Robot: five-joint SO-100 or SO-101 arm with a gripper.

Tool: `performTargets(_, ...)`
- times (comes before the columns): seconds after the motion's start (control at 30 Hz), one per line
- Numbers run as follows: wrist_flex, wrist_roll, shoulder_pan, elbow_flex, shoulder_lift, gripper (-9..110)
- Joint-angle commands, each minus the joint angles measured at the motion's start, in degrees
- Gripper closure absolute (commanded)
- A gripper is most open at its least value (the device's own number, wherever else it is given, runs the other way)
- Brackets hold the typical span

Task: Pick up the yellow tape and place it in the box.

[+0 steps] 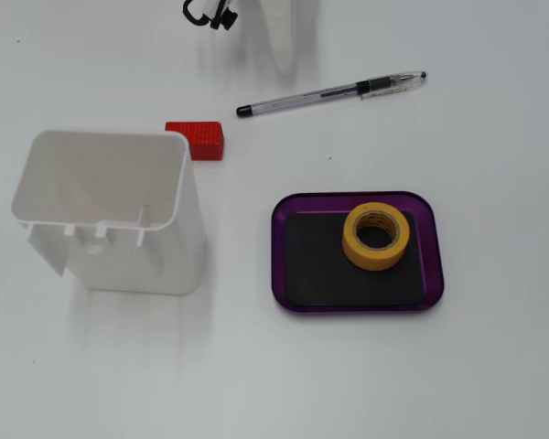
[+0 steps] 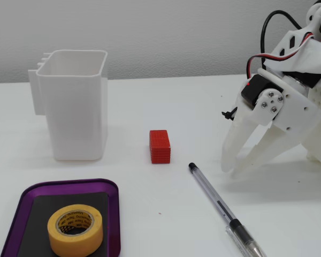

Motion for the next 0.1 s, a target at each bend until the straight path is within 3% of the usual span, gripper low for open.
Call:
performTargets(0.0,-0.35,-0.18,-0.18,0.44,6.42,101)
performTargets(0.07,-0.35,-0.18,-0.18,0.44,6.42,101)
